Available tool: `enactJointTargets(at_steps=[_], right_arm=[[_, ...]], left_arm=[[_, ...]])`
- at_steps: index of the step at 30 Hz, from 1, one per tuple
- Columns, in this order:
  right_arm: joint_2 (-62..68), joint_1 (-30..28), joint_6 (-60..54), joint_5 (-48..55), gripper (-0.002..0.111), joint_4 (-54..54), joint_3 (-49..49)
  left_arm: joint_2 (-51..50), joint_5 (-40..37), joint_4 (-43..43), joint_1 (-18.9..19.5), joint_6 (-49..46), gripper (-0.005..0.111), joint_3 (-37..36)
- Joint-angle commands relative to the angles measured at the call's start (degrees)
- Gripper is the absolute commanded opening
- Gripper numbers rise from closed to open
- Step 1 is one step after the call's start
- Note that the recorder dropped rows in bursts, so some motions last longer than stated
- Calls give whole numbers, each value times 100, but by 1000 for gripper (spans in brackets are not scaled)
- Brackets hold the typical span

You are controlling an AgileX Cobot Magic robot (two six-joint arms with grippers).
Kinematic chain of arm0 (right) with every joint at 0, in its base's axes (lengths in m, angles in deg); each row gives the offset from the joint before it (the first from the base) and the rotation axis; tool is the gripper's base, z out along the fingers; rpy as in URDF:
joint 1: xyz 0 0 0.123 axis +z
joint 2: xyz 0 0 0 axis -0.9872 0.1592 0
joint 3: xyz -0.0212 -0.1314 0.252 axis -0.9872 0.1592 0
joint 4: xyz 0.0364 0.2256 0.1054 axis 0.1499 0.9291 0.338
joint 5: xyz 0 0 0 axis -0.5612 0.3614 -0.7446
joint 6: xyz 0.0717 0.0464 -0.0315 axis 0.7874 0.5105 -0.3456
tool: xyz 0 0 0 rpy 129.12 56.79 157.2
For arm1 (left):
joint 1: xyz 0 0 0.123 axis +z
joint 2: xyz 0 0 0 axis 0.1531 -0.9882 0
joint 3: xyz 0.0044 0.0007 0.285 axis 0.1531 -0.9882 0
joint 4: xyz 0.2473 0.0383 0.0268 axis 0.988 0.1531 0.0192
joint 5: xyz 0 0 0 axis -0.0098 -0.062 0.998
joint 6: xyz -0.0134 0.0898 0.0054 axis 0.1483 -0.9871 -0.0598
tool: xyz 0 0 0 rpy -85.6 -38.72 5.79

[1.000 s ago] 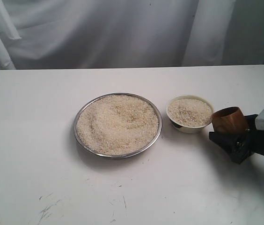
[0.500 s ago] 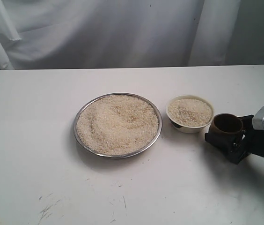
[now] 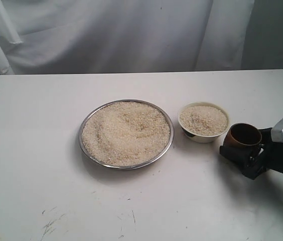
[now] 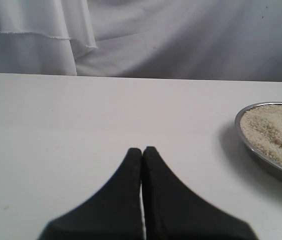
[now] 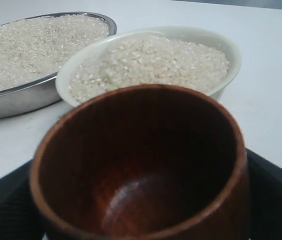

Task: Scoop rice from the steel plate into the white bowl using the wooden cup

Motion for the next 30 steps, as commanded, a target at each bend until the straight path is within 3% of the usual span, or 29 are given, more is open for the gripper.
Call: enactJointTargets(at_steps=[1,13,20,25,30], right_arm=[[-218,6,-125,-73,81,69,199],[-1512,-61,42,-73,81,353,548],[-2887,-61,823,-73,79,774,824],[-4192,-61,1551,581,66,1409,1063],[-5264,7,2596,1674,45,1760,1083]], left_arm=[[29,36,-4,-9,18,0,-26],[29,36,-4,-9,18,0,-26],[29,36,-4,-9,18,0,-26],[29,36,-4,-9,18,0,-26],[29,36,-4,-9,18,0,-26]])
